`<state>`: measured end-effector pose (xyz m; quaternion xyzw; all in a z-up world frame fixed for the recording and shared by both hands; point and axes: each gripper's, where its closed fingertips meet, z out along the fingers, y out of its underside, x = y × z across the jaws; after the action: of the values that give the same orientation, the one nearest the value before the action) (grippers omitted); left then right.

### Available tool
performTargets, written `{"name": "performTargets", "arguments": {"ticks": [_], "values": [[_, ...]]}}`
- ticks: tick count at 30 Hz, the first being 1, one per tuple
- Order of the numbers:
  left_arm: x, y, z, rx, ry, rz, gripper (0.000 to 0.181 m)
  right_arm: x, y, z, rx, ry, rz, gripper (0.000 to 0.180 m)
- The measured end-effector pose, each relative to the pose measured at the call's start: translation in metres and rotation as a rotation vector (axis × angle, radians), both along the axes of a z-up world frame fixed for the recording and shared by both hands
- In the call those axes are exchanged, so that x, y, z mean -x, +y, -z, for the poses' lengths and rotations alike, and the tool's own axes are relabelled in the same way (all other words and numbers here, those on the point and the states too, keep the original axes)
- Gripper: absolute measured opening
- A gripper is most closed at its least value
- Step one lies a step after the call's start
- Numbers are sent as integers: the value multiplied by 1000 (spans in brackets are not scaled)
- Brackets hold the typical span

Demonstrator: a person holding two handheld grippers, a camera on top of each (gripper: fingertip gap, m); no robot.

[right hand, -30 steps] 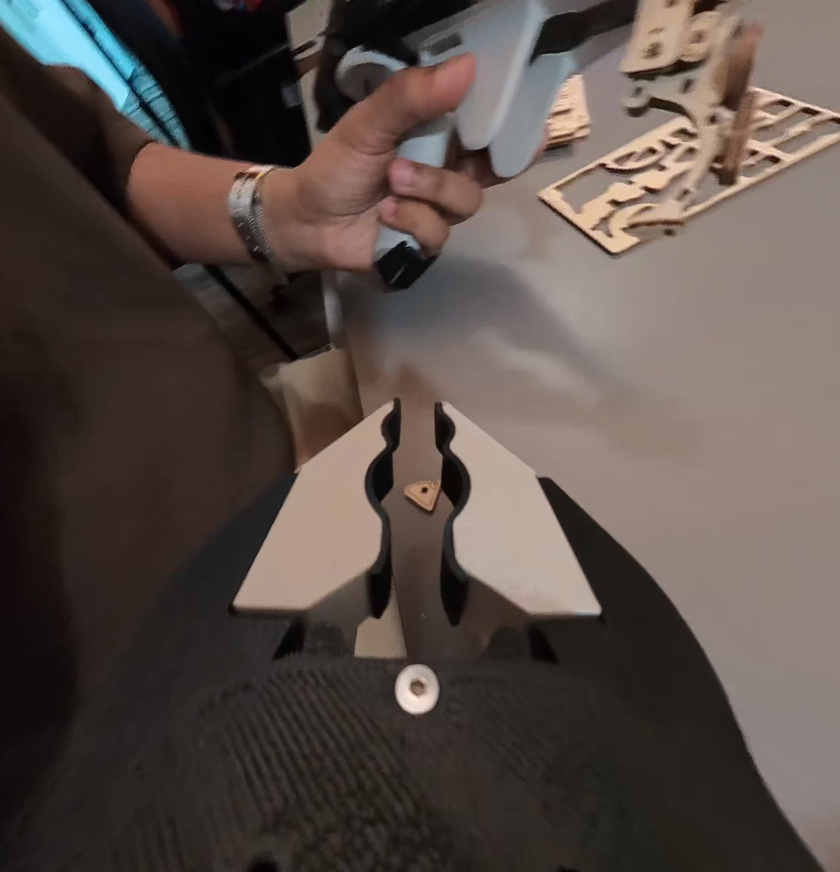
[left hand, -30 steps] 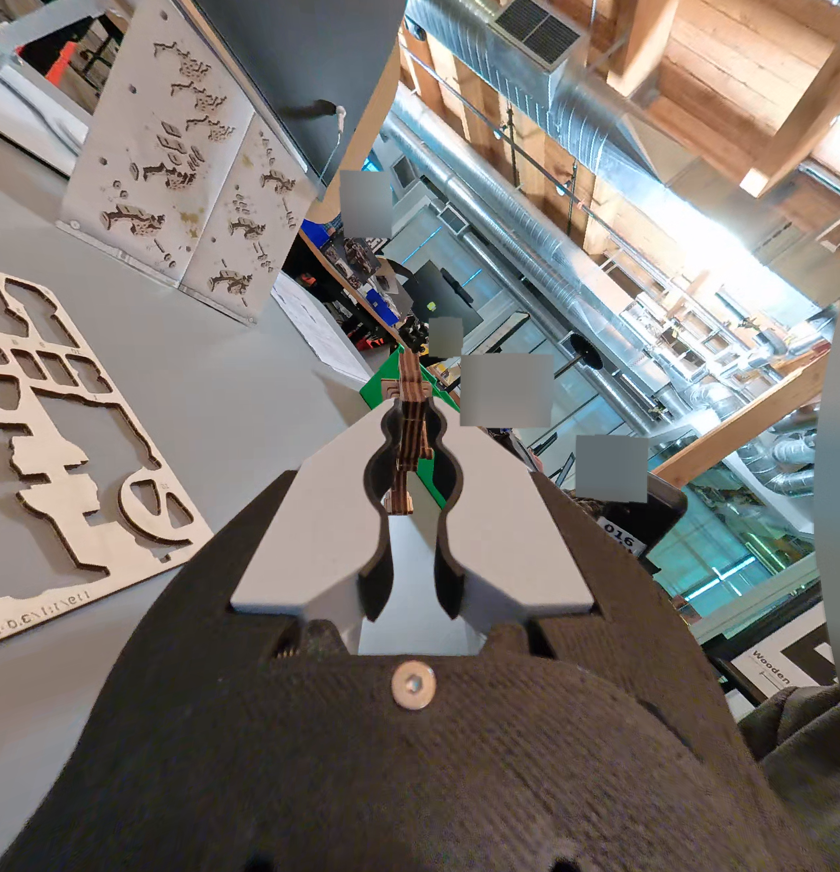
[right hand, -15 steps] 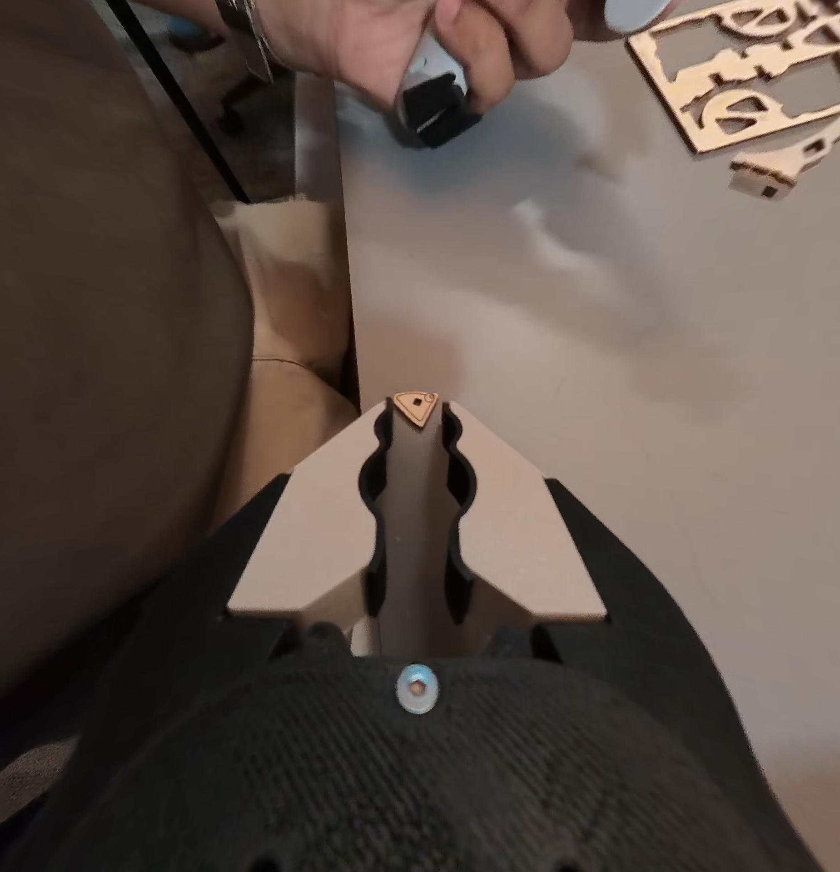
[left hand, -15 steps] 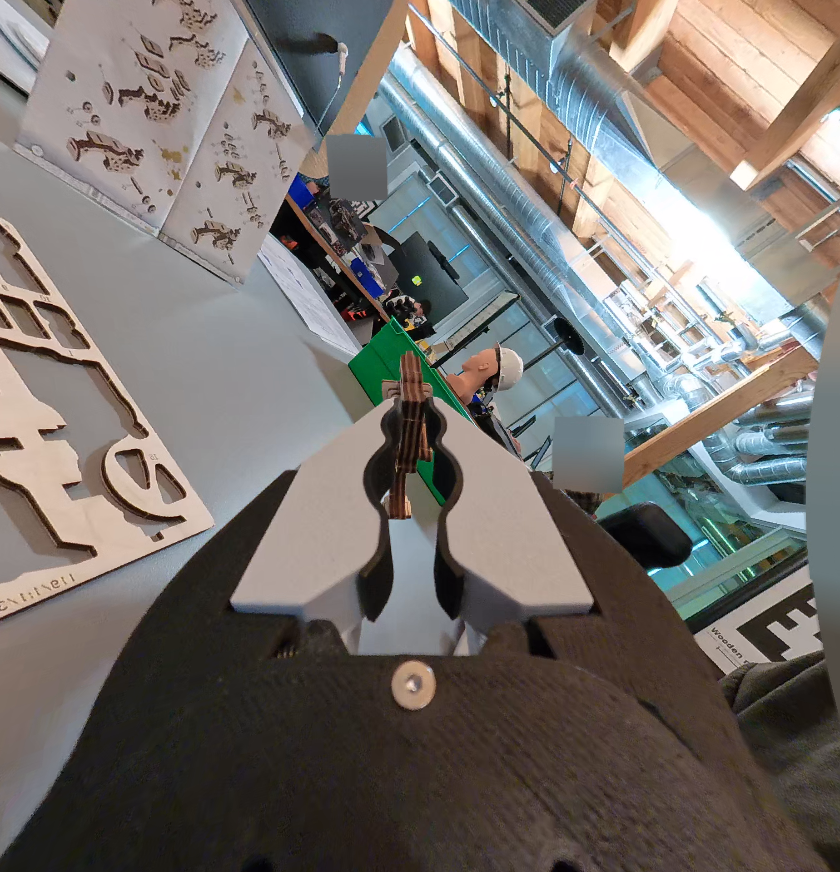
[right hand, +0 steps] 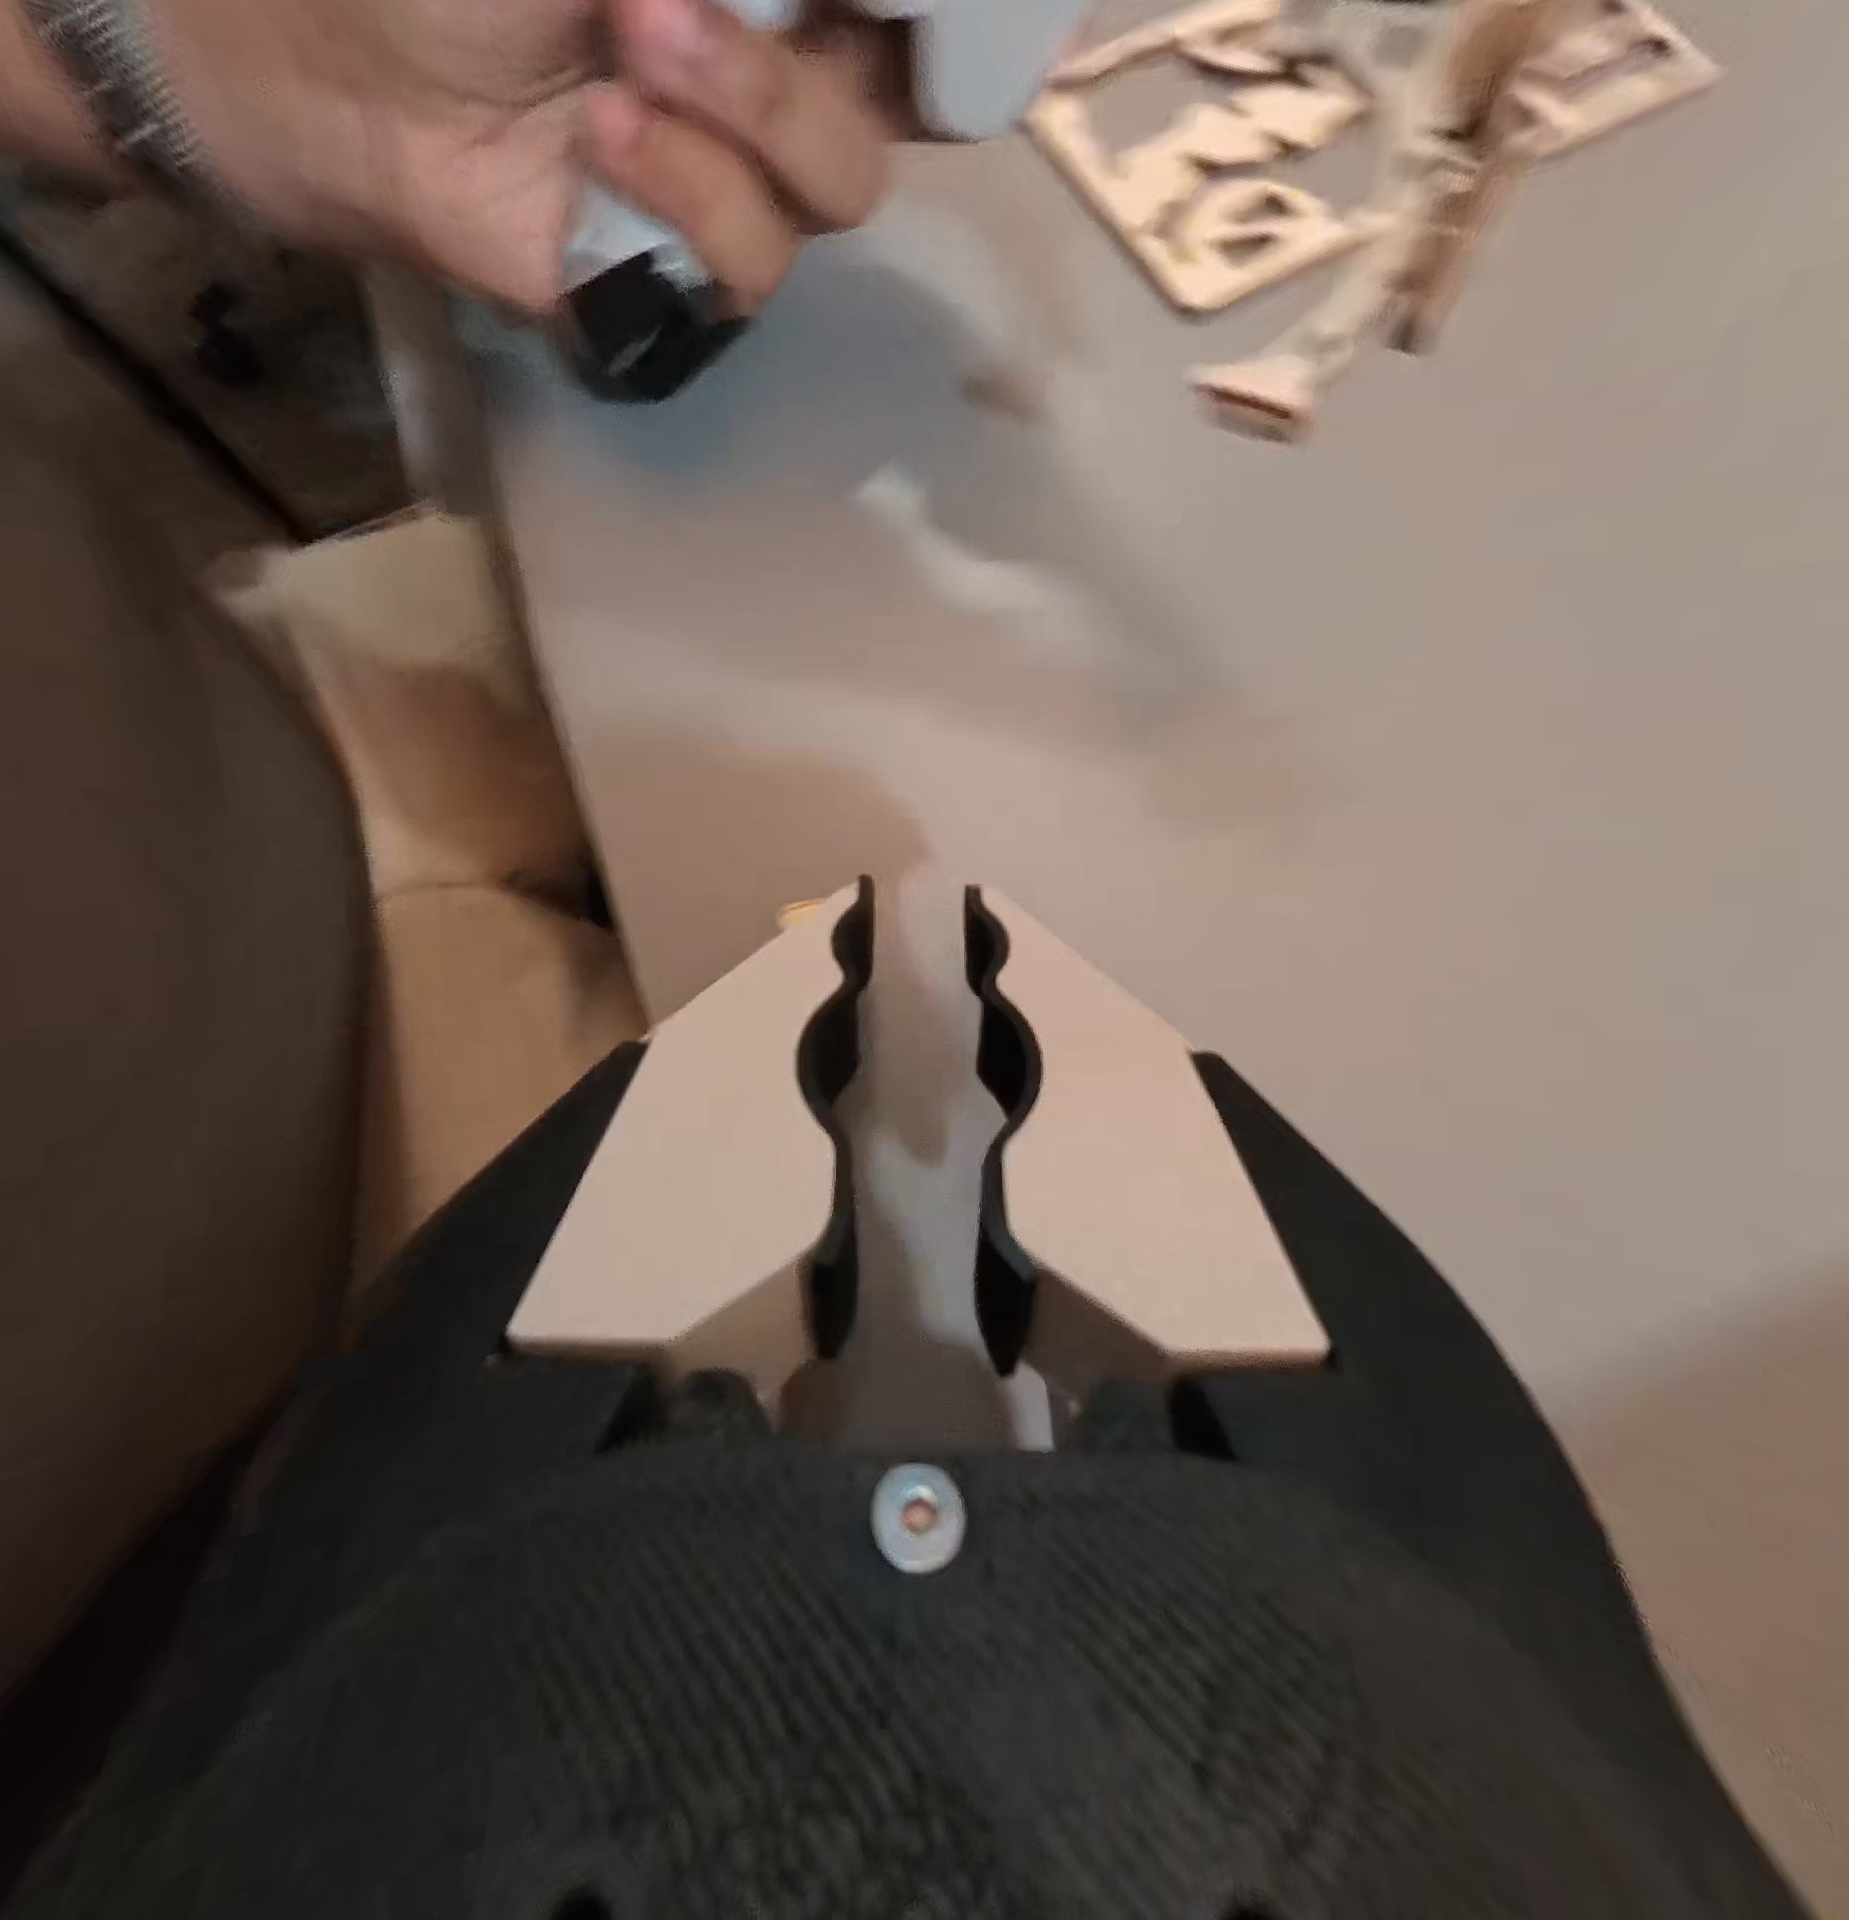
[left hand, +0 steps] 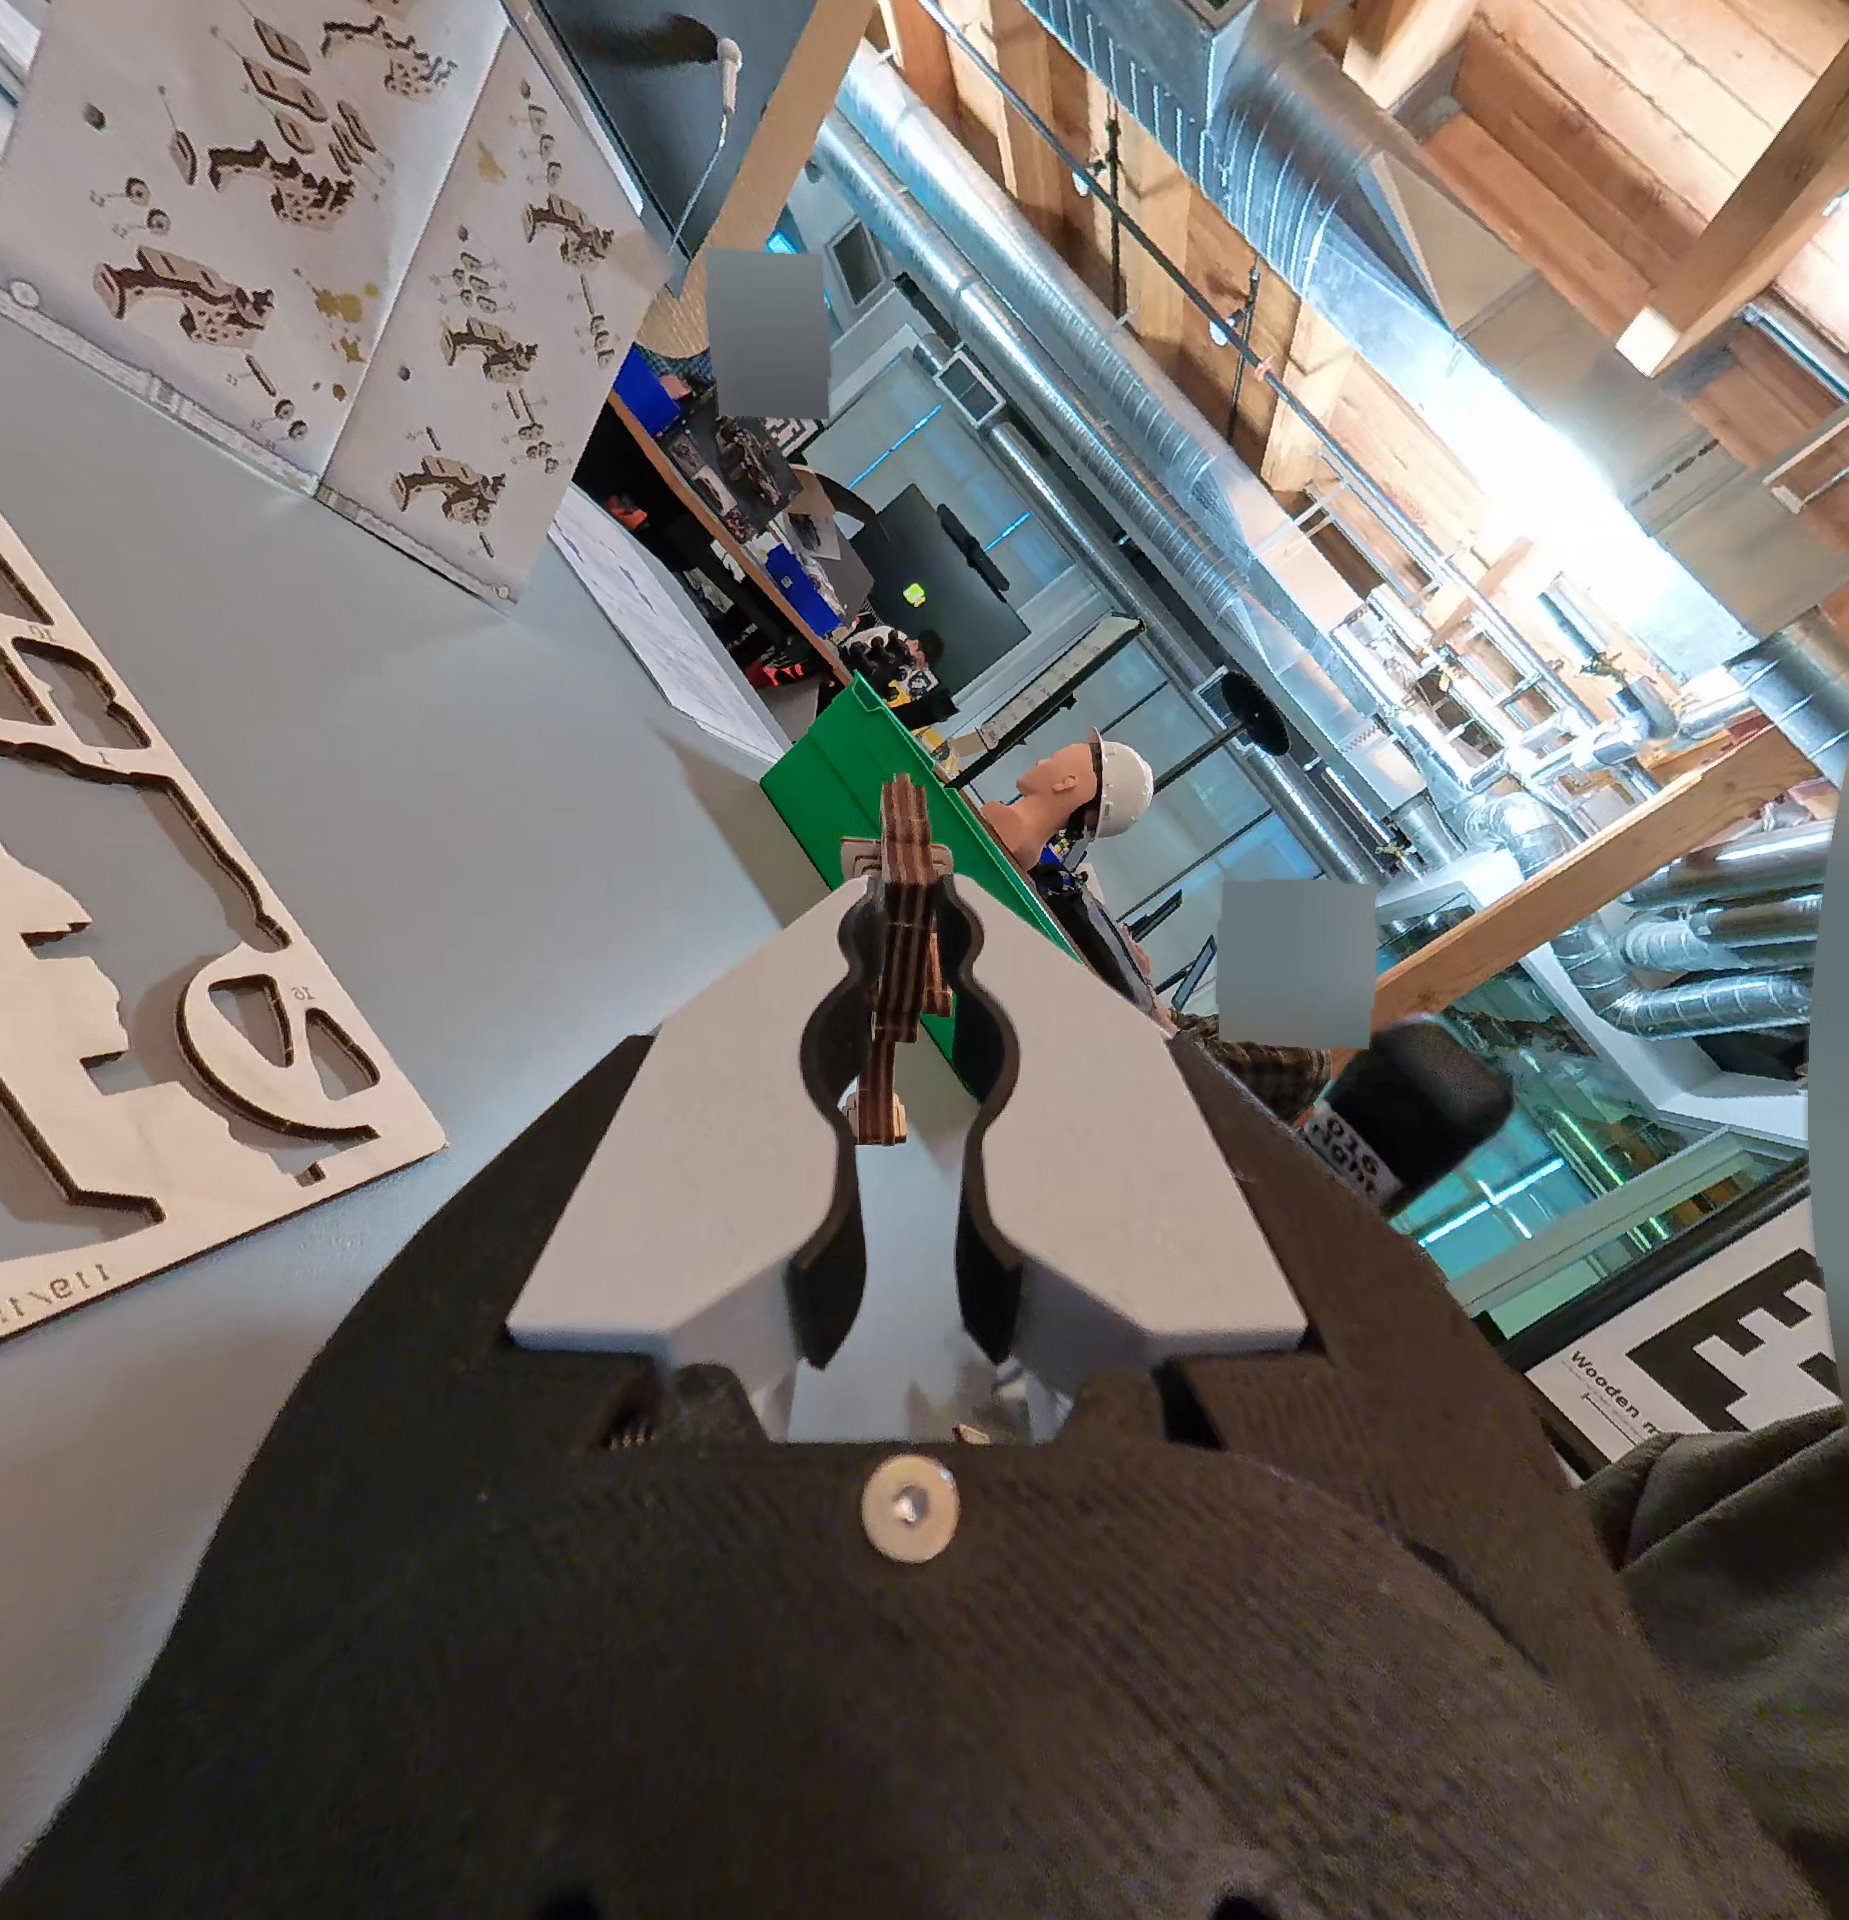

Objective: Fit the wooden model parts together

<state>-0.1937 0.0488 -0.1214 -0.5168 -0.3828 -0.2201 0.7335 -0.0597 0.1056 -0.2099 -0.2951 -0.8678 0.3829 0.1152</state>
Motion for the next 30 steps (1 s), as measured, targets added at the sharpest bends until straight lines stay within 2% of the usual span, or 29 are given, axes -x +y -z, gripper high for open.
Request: {"name": "performTargets", "arguments": {"ticks": [1,4,7,10,15,18,20,22,26,30], "values": [[-1,0,0,2,2,0,6,6,6,-1,16,-30,90,20],[-1,1,0,7,7,-1,6,2,-7,-9,212,-203,194,40],[0,0,1,10,5,-4,6,-5,-7,2,123,-240,214,42],[1,0,2,13,6,-8,6,-12,-13,10,25,-242,185,39],[1,1,4,16,2,-6,6,-10,-9,15,-129,-144,169,17],[1,1,5,16,-1,-4,6,-9,-11,14,-76,-153,156,17],[1,1,5,15,-2,-5,6,-7,-8,13,-55,-170,176,33],[1,0,4,16,0,-8,6,-8,-5,8,-57,-179,193,39],[2,0,4,16,1,-11,6,-13,-6,11,-105,-191,185,34],[1,1,5,9,-12,-5,6,-10,-9,14,-108,-161,163,16]]}}
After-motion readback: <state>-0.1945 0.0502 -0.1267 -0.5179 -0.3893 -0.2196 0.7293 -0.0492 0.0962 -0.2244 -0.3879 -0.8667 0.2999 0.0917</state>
